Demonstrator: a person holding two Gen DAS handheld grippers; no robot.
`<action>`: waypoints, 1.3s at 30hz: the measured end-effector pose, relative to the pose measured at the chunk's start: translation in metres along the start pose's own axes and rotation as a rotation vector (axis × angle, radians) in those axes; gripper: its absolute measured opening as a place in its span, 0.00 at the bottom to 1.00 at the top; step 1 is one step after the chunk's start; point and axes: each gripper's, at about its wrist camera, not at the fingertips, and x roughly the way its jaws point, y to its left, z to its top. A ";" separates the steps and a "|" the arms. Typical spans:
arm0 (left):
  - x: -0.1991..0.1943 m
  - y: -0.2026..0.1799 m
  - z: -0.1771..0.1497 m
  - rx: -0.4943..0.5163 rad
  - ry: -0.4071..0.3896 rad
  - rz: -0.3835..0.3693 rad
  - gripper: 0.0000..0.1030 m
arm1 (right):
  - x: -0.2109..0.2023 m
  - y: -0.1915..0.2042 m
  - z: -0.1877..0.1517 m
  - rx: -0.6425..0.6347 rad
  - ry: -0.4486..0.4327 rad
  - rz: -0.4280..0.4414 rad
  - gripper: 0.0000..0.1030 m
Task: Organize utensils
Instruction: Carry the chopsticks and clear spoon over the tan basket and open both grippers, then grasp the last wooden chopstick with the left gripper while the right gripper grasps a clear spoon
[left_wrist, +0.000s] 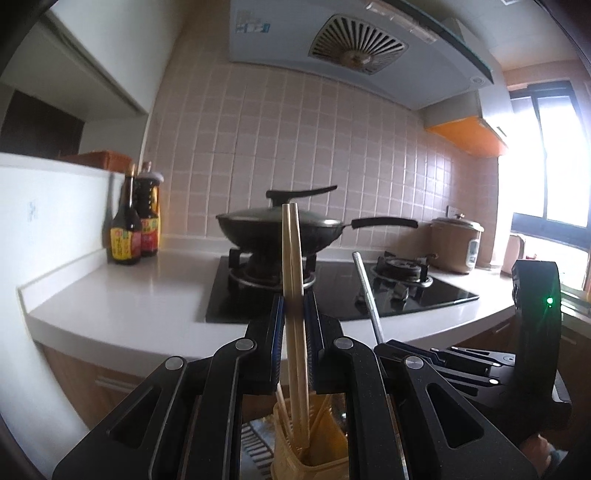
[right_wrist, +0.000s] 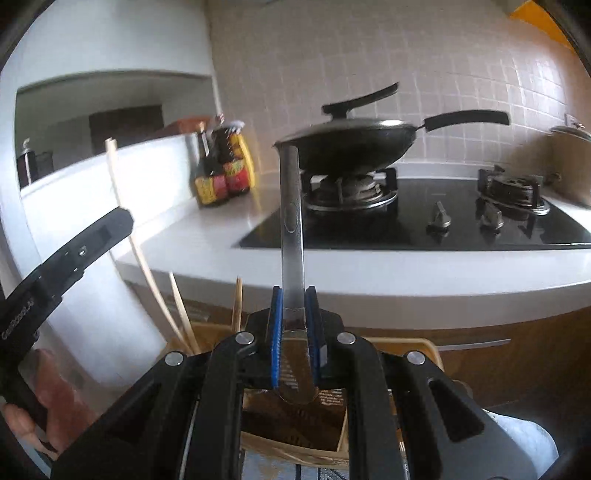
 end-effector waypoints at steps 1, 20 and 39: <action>0.001 -0.001 -0.002 0.008 0.004 0.002 0.09 | 0.000 0.002 -0.003 -0.014 0.006 0.002 0.10; -0.036 0.018 -0.005 -0.018 0.100 -0.072 0.21 | -0.068 0.001 -0.022 0.011 0.053 0.046 0.27; -0.089 0.019 -0.074 -0.122 0.579 -0.314 0.28 | -0.087 0.035 -0.145 0.163 0.723 -0.044 0.33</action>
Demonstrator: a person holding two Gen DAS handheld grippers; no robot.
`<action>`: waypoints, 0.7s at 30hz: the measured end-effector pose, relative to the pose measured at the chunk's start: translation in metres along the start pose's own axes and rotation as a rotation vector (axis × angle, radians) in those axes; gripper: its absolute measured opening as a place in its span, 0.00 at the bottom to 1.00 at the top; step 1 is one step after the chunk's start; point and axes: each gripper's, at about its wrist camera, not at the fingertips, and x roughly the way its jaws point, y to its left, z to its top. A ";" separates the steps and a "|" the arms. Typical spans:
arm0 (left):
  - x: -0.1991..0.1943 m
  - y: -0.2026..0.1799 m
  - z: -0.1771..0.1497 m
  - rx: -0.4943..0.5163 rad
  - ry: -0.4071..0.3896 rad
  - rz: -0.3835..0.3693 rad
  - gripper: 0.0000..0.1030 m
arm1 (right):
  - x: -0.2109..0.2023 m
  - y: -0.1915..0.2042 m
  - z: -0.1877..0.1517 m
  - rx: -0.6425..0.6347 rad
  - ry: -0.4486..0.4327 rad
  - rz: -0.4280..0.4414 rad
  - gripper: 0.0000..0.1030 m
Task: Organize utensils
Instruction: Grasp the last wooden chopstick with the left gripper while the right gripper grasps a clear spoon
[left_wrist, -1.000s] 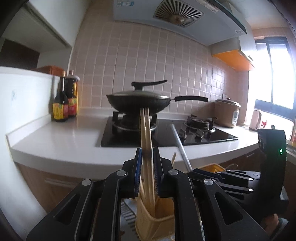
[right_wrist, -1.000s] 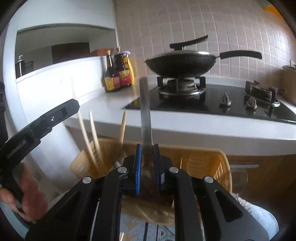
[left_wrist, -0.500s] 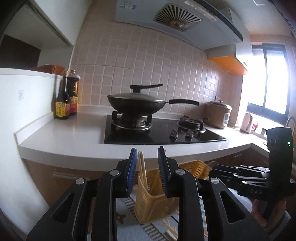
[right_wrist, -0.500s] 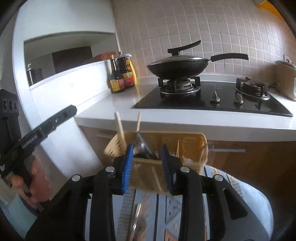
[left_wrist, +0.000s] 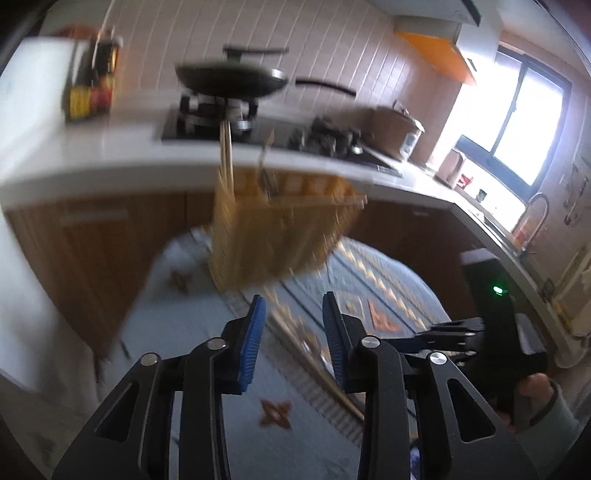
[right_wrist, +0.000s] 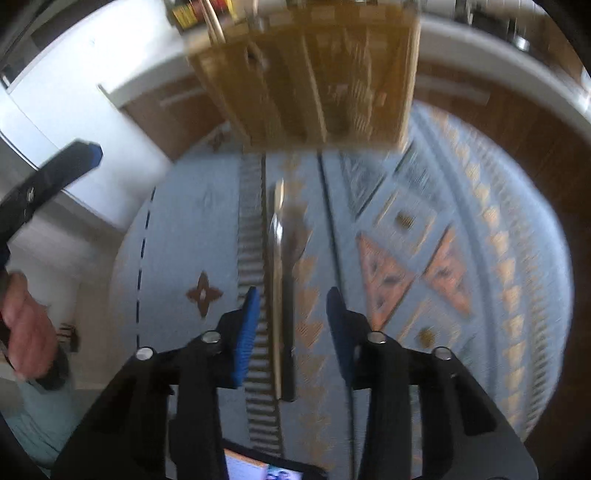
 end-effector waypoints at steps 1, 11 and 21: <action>0.004 0.002 -0.006 -0.011 0.017 -0.005 0.26 | 0.005 0.000 -0.001 0.006 0.006 0.004 0.32; 0.046 0.027 -0.041 -0.119 0.174 -0.057 0.21 | 0.037 0.004 0.009 -0.002 0.020 0.001 0.24; 0.082 0.021 -0.042 -0.131 0.265 -0.088 0.21 | 0.060 0.002 0.003 -0.044 0.048 -0.040 0.10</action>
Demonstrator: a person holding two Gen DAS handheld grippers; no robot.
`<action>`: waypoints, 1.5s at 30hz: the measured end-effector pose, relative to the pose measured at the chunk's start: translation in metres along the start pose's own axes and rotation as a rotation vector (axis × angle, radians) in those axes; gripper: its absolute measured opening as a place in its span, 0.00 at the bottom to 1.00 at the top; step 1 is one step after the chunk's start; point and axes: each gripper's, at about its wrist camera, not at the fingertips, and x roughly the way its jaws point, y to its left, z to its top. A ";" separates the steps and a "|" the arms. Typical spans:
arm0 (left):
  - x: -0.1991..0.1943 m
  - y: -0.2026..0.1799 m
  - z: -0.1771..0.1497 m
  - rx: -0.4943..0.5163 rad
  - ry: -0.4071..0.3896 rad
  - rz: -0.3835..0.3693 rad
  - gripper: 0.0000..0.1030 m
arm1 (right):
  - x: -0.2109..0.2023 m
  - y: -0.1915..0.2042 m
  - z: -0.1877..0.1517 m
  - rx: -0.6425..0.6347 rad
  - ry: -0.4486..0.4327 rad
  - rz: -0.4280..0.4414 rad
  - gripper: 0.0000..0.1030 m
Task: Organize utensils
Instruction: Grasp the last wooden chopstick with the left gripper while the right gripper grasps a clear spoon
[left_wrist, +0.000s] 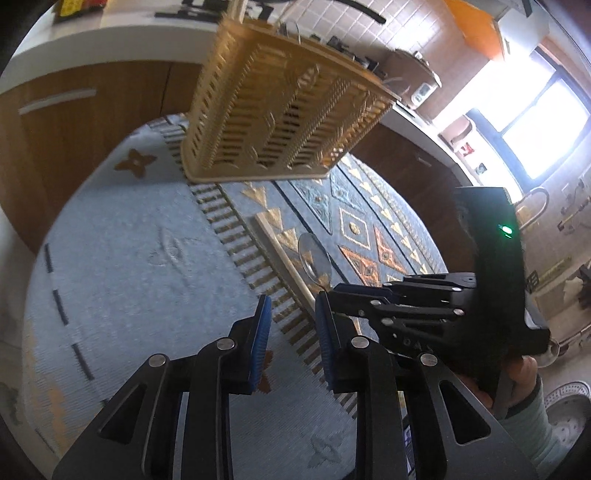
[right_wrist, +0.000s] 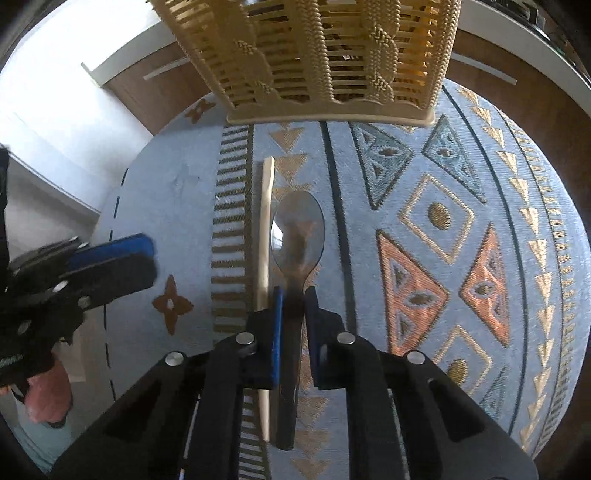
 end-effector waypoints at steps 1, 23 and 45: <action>0.004 -0.002 0.002 0.001 0.007 0.004 0.21 | -0.001 -0.002 -0.002 0.000 0.002 -0.011 0.10; 0.076 -0.073 -0.001 0.199 0.089 0.345 0.07 | -0.022 -0.077 -0.051 0.093 -0.011 -0.015 0.10; 0.079 -0.090 -0.010 0.259 0.107 0.449 0.10 | -0.047 -0.096 -0.050 0.133 -0.021 -0.007 0.10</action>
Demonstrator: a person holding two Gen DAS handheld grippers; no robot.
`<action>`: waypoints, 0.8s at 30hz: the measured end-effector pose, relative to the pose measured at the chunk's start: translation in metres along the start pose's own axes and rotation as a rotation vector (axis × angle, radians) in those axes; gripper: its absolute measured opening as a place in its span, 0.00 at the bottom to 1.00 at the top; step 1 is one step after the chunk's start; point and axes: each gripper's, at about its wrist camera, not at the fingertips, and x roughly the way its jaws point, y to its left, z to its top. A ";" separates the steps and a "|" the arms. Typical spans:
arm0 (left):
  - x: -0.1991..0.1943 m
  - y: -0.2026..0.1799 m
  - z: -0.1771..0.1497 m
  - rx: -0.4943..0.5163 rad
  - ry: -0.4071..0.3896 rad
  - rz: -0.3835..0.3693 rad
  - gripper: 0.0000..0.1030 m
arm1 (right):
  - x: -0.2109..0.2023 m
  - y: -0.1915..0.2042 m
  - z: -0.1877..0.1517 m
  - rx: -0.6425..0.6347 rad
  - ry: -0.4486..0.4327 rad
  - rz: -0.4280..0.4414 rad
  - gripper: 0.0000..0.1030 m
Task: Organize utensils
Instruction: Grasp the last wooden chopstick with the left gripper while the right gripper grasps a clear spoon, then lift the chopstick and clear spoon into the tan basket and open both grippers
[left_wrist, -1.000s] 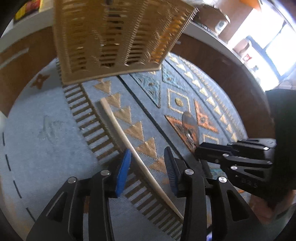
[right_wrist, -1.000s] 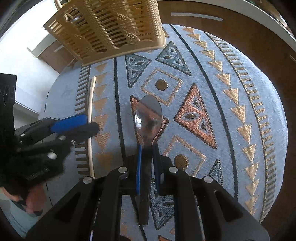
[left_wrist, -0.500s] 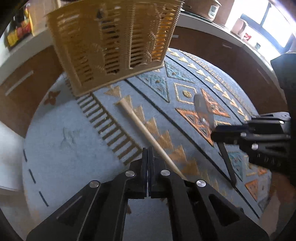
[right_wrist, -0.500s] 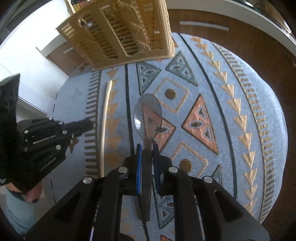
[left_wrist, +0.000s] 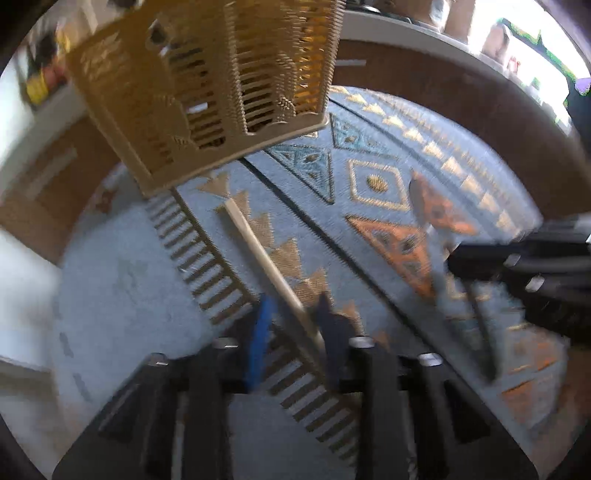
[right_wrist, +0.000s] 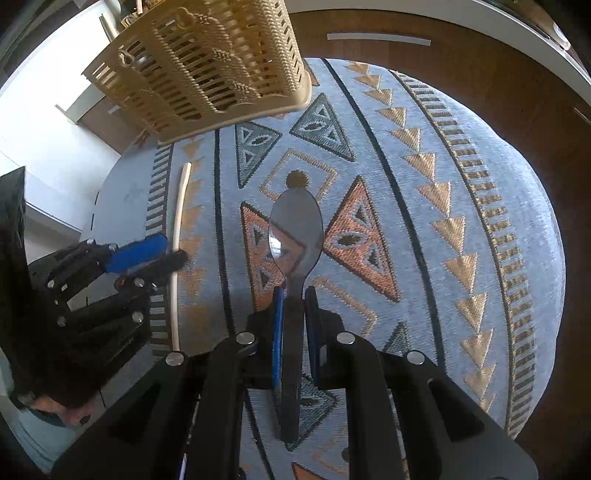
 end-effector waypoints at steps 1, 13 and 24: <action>-0.001 -0.002 -0.002 0.012 0.001 -0.002 0.09 | -0.001 -0.001 0.000 -0.004 -0.001 0.002 0.10; -0.020 0.047 -0.022 -0.050 0.023 -0.060 0.03 | 0.011 0.013 0.012 -0.037 0.020 -0.038 0.10; -0.010 0.053 -0.006 -0.036 0.070 -0.116 0.15 | 0.024 0.011 0.030 0.024 0.129 0.050 0.27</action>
